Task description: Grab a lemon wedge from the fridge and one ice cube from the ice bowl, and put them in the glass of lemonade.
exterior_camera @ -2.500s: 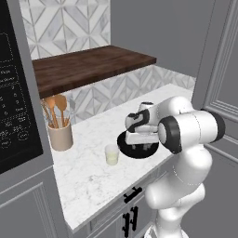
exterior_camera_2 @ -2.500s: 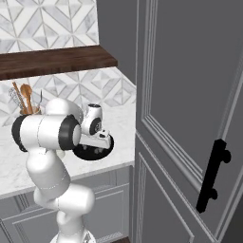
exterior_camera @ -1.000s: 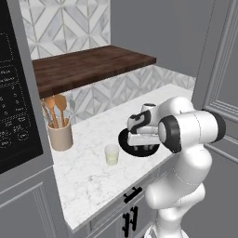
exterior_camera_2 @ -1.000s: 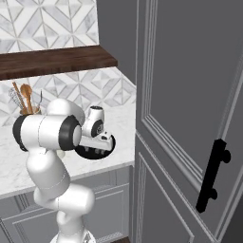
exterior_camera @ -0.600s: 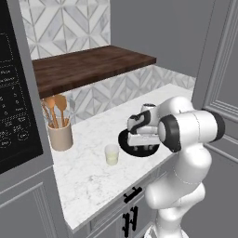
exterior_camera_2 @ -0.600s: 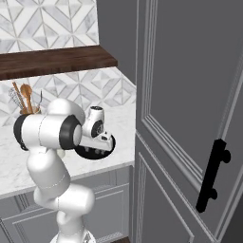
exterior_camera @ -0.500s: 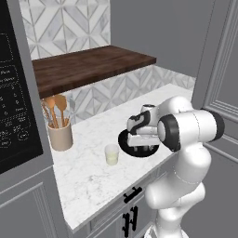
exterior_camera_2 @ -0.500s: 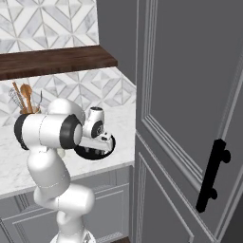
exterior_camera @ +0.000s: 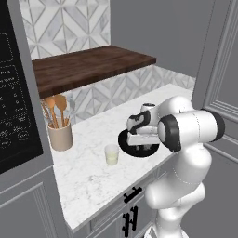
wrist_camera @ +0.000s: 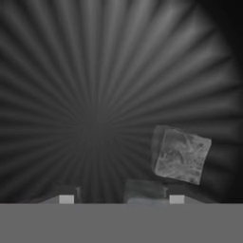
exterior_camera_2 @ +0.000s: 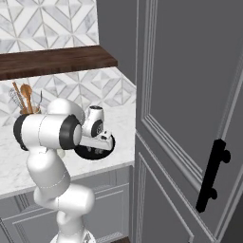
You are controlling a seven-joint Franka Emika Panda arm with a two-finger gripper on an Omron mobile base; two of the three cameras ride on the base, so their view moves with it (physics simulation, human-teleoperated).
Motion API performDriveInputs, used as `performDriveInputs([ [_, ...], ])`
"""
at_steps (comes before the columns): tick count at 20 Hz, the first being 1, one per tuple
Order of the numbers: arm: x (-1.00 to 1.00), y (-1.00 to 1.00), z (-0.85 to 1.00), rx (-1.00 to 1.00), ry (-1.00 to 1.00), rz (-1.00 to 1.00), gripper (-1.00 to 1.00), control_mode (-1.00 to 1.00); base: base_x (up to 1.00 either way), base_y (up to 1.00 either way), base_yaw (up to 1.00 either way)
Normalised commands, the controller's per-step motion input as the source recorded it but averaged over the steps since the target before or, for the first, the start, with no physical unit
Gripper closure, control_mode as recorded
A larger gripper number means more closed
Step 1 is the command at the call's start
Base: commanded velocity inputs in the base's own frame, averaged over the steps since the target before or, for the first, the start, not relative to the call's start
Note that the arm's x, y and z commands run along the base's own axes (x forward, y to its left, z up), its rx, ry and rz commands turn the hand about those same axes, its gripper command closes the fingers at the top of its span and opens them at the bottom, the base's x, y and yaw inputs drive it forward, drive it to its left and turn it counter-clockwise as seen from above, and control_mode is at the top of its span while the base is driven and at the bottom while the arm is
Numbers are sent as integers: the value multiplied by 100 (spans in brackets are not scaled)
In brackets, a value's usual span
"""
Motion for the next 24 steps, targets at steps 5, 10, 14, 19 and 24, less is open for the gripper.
performDriveInputs([
  [5, 0, 0, 0, 0, 0, 0, 100, -100, 0, 0, 0],
  [10, -4, 0, 5, 0, 0, 0, 100, -100, 0, 0, 0],
  [14, -6, 0, 60, 0, -3, 0, 100, -100, 0, 0, 0],
  [19, -3, 0, 30, 0, -8, 0, 100, -100, 0, 0, 0],
  [24, -4, 0, 27, 1, -11, 0, 100, -100, 0, 0, 0],
])
